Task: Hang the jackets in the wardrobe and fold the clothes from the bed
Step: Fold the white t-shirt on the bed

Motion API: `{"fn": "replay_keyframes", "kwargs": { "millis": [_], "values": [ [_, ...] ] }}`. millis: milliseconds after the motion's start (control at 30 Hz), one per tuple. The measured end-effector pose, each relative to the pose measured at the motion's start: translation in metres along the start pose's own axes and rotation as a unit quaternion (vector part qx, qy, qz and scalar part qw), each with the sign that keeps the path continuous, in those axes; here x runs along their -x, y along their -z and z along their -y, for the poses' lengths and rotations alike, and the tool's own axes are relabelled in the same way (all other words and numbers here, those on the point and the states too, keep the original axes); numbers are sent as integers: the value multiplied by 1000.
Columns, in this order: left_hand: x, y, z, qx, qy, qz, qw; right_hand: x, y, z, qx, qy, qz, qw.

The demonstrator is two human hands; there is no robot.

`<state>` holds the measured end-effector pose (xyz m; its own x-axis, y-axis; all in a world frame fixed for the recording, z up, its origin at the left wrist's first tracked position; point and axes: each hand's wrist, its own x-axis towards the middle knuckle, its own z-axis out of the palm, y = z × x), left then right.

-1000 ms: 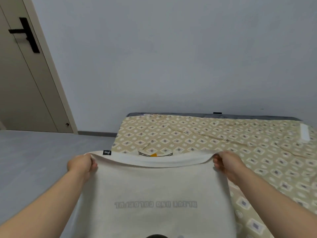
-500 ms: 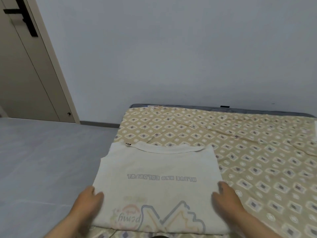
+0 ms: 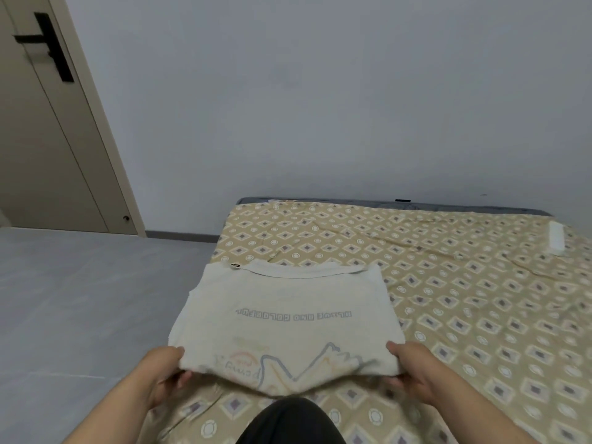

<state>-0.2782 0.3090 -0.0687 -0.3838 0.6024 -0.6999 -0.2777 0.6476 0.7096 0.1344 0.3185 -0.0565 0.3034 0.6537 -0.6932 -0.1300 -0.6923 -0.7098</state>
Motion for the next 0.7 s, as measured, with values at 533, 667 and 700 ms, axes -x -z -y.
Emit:
{"fn": "replay_keyframes", "kwargs": {
  "millis": [533,667,700],
  "values": [
    [149,26,-139,411,-268,160,856,126,30,127,-316,271,240,877],
    [154,22,-135,391,-253,167,869,130,26,127,-296,274,245,881],
    [151,20,-132,386,-241,167,874,125,23,125,-296,261,239,887]
  ]
}}
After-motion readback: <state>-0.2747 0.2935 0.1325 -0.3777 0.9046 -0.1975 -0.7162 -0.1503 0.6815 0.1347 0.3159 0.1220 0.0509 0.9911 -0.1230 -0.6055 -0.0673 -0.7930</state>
